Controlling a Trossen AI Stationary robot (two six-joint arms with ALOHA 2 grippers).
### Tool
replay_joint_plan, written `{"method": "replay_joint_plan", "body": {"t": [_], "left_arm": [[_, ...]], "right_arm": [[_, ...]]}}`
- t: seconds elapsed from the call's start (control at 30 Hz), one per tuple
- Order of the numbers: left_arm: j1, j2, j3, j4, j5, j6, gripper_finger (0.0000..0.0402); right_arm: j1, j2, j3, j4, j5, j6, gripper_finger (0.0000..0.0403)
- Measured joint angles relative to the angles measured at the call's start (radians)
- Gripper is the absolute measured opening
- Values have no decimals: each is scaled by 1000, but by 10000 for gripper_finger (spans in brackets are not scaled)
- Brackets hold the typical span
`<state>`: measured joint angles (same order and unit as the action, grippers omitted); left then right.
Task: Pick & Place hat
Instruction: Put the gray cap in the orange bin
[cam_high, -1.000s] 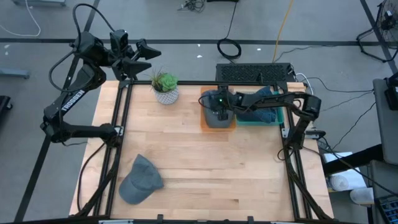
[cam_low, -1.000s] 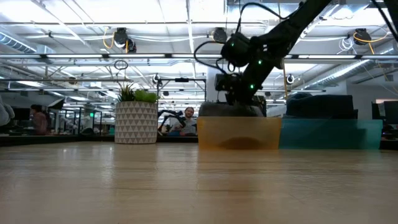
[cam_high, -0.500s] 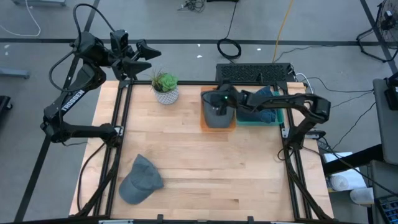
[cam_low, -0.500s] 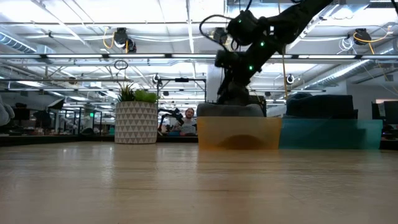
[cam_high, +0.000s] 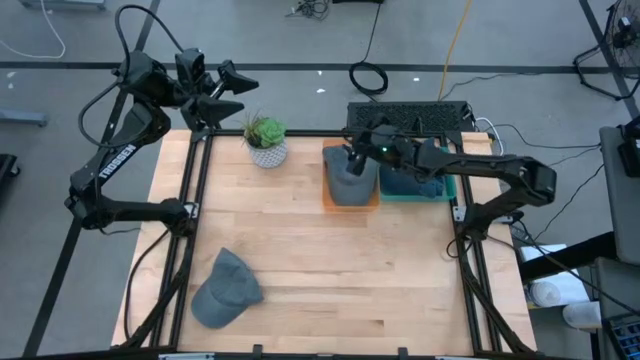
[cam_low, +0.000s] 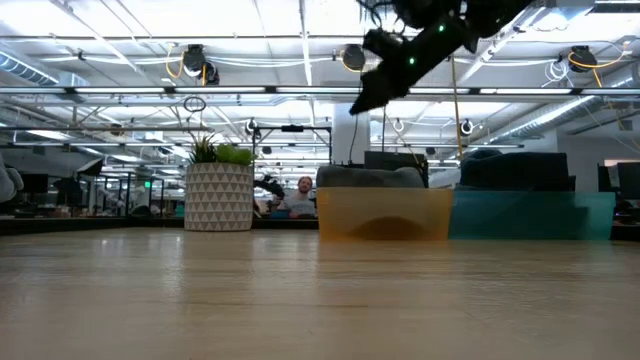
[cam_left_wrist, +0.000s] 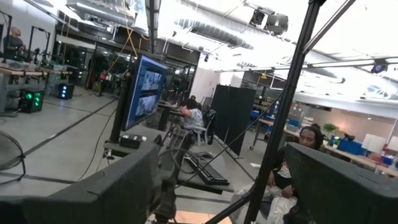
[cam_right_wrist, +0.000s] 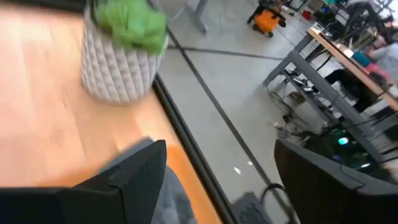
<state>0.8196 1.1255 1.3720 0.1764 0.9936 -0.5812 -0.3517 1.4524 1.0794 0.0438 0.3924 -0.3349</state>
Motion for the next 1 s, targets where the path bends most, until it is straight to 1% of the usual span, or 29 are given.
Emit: {"method": "replay_joint_plan", "body": {"t": [0.07,0.17,0.3,0.5,0.6,0.67,0.77,0.8,0.87,1.0], "left_arm": [[0,0,0,0,0,11,363],[0,0,0,0,0,30,363],[0,0,0,0,0,46,363],[0,0,0,0,0,57,363],[0,0,0,0,0,57,363],[0,0,0,0,-1,57,363],[0,0,0,0,-1,62,363],[0,0,0,0,-1,68,363],[0,0,0,0,-1,82,363],[0,0,0,0,-7,83,363]], "right_arm": [[8,-30,0,5,-4,60,288],[23,-74,0,71,-7,132,288],[38,-136,0,143,-81,165,288],[66,-210,0,245,-94,264,289],[76,-240,0,251,-112,327,289],[83,-257,7,234,-130,394,289],[94,-266,47,182,-203,473,289],[99,-266,72,140,-219,486,289],[112,-251,133,35,-240,489,289],[134,-201,258,-118,-242,475,289]]}}
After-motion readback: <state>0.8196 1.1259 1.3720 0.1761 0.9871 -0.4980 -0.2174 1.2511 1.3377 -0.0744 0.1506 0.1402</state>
